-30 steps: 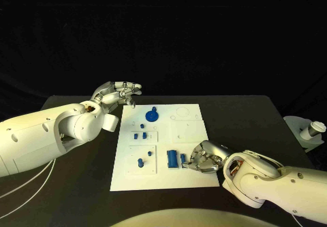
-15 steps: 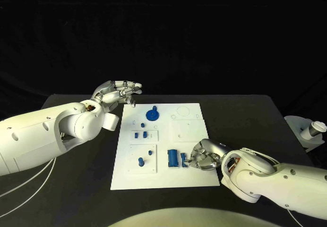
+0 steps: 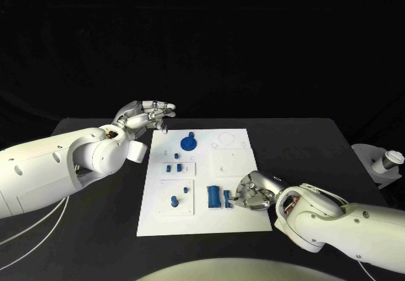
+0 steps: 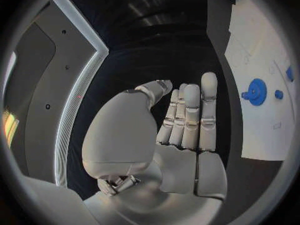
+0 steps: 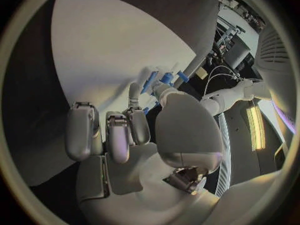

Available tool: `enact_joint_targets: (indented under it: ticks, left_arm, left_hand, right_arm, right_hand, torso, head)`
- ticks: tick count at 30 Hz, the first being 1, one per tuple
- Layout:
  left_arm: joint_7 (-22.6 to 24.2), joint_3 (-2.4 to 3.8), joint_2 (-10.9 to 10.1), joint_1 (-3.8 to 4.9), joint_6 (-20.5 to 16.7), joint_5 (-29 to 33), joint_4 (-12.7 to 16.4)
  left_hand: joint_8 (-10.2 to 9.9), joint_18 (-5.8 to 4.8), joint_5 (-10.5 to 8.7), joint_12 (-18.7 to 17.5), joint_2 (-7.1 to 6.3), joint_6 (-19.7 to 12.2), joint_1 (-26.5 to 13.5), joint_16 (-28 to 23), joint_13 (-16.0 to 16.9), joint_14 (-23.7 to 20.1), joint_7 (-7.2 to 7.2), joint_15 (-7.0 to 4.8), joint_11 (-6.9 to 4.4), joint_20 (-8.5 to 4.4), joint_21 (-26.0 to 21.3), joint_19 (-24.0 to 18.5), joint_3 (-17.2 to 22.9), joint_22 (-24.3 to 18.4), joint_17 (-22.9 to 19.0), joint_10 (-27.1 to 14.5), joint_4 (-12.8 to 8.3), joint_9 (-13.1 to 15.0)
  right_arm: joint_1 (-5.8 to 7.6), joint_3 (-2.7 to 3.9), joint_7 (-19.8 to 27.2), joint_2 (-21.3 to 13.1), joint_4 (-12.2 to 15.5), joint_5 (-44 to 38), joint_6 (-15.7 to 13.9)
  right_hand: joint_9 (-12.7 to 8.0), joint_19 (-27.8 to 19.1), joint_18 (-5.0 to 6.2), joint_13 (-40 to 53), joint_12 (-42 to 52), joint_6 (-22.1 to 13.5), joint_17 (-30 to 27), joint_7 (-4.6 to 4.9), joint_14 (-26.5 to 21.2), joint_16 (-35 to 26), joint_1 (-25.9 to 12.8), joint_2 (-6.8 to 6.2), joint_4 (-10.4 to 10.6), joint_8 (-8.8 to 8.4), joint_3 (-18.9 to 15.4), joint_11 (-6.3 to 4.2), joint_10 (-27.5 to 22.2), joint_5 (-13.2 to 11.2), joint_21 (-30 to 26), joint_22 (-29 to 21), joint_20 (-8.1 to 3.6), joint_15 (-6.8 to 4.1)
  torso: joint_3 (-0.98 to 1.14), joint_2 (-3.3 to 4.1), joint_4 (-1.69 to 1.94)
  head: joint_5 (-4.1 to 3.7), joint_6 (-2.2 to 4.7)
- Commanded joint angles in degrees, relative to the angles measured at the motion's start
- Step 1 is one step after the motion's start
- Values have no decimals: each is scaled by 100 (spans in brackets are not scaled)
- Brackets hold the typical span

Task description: Assemble the parts on the task board

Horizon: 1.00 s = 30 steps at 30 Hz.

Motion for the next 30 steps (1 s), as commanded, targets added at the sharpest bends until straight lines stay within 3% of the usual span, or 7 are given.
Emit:
enact_joint_targets:
  ticks: [1, 7, 12, 14, 23, 25, 30]
  left_arm:
    - [44, 4, 6, 3, 69, 19, 0]
    - [145, 2, 25, -12, 46, 45, -60]
    - [409, 1, 98, -61, -6, 198, -221]
    - [522, 1, 150, -78, -64, 287, -327]
    - [964, 1, 514, -122, -403, 695, -1028]
    - [1033, 2, 622, -132, -454, 755, -1211]
    - [1139, 3, 828, -155, -551, 824, -1529]
  left_hand:
    - [19, 85, 13, 37, 33, -22, -10, 17, 5, -52, 2, 3, -3, 30, -20, 15, 7, -5, -5, -38, 11, 4]
    - [21, 85, 9, 46, 25, -25, -21, 18, 7, -56, 3, 5, 0, 31, -25, 15, -1, -7, -9, -43, 20, 5]
    - [42, 72, 3, 16, -59, -64, -137, -353, -31, -574, 7, 61, 34, 86, -354, -339, -70, -158, -196, -162, 147, 10]
    - [34, 29, -5, -154, -106, -135, -175, -1122, -147, -1289, 37, 185, 102, 169, -902, -955, -29, -416, -549, -274, 241, 4]
    - [-59, -38, -27, -1247, -142, -428, -49, -3974, -883, -2022, -51, 700, 389, 835, -3437, -2116, -29, -1990, -1713, -277, 432, -160]
    - [-106, 17, -26, -1437, -133, -439, -26, -4299, -885, -2047, -70, 724, 374, 932, -3796, -2163, -62, -2251, -1809, -291, 456, -223]
    - [-245, -88, -26, -1829, -104, -462, 18, -4927, -888, -2261, -130, 747, 349, 961, -4313, -2183, -167, -2643, -2014, -392, 486, -350]
  right_arm:
    - [51, 13, 692, -67, 45, 394, -469]
    - [339, 24, 2275, -179, -131, 1953, -704]
    - [666, 28, 3554, -47, -785, 3893, -414]
    - [772, 33, 3881, 75, -1134, 4610, -259]
    - [1064, 110, 4725, 867, -2867, 6533, 438]
    - [1087, 127, 4824, 1057, -3218, 6746, 575]
    - [1113, 152, 4964, 1335, -3711, 6999, 774]
  right_hand:
    - [-6, 190, -15, 685, -74, -49, 1302, 12, 556, -5, 42, 18, -8, -35, -50, 16, 46, 12, -82, 1118, -19, -3]
    - [-118, -18, 98, 397, -591, -478, 989, 200, 484, -133, 425, 89, -79, -305, -81, 175, -240, 226, -829, 942, 64, 122]
    - [-196, -875, 474, -901, -2715, -875, -452, 410, 24, -932, 1042, 177, -238, -534, -29, 362, -1503, 207, -3408, 240, 228, 298]
    - [-251, -1685, 690, -1702, -3993, -1130, -2189, 533, -848, -2155, 1291, 212, -307, -671, 116, 487, -2442, 147, -5279, -353, 316, 401]
    - [-640, -3090, 594, -3976, -6054, -1349, -4542, 860, -3087, -5541, 1543, 177, -257, -1020, 802, 957, -3171, -83, -7022, -1871, 865, 1003]
    - [-875, -3325, 723, -4984, -6578, -1275, -5118, 907, -3047, -6442, 1479, 135, -374, -1246, 906, 1007, -2930, -124, -7066, -2722, 1103, 1138]
    - [-1061, -3319, 738, -5748, -6865, -1144, -5476, 936, -2890, -6972, 1357, 242, -505, -1407, 909, 1066, -2727, -131, -7034, -3462, 1207, 1159]
  torso:
    - [-5, -10, 2]
    - [-23, -48, 2]
    - [-60, -166, 20]
    - [-77, -228, 30]
    - [-85, -407, 41]
    - [-83, -433, 41]
    - [-62, -458, 67]
  head:
    - [-6, 27]
    - [-28, 111]
    - [-67, 307]
    - [-73, 451]
    - [-56, 784]
    - [-41, 844]
    - [-44, 966]
